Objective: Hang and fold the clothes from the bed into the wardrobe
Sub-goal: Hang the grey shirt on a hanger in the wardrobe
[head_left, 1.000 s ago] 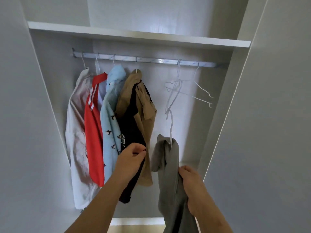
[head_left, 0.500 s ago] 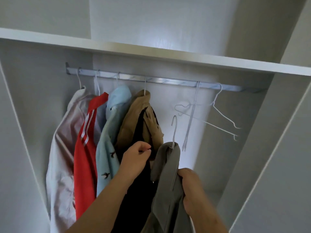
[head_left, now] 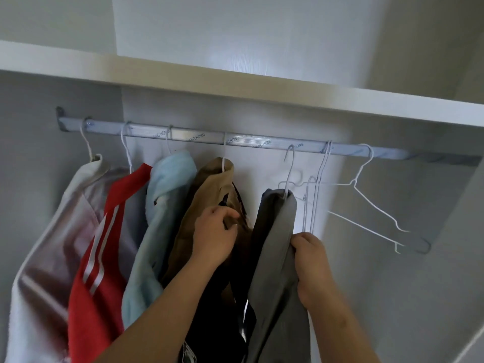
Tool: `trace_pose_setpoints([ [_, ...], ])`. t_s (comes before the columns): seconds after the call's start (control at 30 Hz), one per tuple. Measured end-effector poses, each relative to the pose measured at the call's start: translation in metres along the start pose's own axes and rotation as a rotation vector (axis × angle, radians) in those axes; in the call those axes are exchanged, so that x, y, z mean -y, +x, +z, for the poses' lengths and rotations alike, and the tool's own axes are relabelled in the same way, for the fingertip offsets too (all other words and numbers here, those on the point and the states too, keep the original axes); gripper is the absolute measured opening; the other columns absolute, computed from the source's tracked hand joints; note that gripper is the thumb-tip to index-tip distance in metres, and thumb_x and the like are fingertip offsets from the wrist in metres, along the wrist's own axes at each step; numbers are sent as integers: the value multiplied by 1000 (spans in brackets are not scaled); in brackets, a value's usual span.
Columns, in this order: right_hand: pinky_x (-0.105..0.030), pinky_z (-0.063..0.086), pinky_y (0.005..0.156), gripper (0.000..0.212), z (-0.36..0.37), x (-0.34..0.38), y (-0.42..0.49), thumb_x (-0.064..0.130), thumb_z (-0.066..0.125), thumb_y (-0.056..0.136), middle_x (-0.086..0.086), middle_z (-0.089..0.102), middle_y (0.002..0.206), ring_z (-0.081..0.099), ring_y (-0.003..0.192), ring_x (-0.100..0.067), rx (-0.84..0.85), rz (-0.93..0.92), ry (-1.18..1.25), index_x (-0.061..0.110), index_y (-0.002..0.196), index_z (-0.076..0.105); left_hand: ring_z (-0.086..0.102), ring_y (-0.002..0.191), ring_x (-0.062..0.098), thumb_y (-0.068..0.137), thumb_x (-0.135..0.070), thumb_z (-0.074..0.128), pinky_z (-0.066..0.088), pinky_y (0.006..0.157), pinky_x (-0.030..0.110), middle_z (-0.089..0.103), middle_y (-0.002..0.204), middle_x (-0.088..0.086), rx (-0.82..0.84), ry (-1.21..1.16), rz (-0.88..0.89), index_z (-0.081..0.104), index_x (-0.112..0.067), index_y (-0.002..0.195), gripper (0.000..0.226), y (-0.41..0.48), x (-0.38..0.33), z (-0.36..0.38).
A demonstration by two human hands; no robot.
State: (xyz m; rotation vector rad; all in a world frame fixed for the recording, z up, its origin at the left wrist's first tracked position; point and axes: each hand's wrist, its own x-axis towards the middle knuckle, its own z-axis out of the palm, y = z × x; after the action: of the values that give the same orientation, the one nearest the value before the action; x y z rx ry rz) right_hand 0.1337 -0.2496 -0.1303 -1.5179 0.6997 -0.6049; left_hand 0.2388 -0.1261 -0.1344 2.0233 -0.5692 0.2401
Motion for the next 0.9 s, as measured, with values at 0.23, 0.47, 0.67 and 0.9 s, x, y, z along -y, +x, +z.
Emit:
trace_pose_setpoints([
  [0.23, -34, 41, 69, 20, 22, 34, 50, 6, 41, 89, -13, 55, 78, 52, 75, -27, 38, -86, 5, 9, 72, 52, 33, 125, 29, 86, -12, 55, 29, 103, 33, 35, 137, 4, 5, 162, -101, 57, -30, 112, 32, 22, 13, 18],
  [0.47, -26, 33, 55, 21, 45, 25, 78, 4, 35, 93, -8, 47, 76, 44, 66, -16, 136, -87, -108, 7, 76, 46, 33, 127, 21, 87, -4, 51, 18, 101, 19, 35, 136, 0, -55, 24, -121, 57, -34, 100, 34, 21, 21, 27],
  [0.67, -24, 35, 56, 16, 56, 14, 81, 10, 36, 96, -3, 51, 83, 48, 72, -12, 150, -168, -189, 7, 95, 52, 33, 125, 11, 88, -1, 53, 19, 102, 14, 32, 130, -7, -123, -186, -163, 49, -48, 89, 47, 19, 22, 30],
  [0.9, -34, 46, 87, 25, 45, -31, 61, 23, 36, 100, -4, 57, 106, 59, 93, -21, 83, -360, -555, 15, 121, 47, 38, 123, 15, 83, 3, 52, 33, 110, 36, 36, 135, -3, -133, -394, -255, 51, -52, 94, 57, 8, 25, 29],
])
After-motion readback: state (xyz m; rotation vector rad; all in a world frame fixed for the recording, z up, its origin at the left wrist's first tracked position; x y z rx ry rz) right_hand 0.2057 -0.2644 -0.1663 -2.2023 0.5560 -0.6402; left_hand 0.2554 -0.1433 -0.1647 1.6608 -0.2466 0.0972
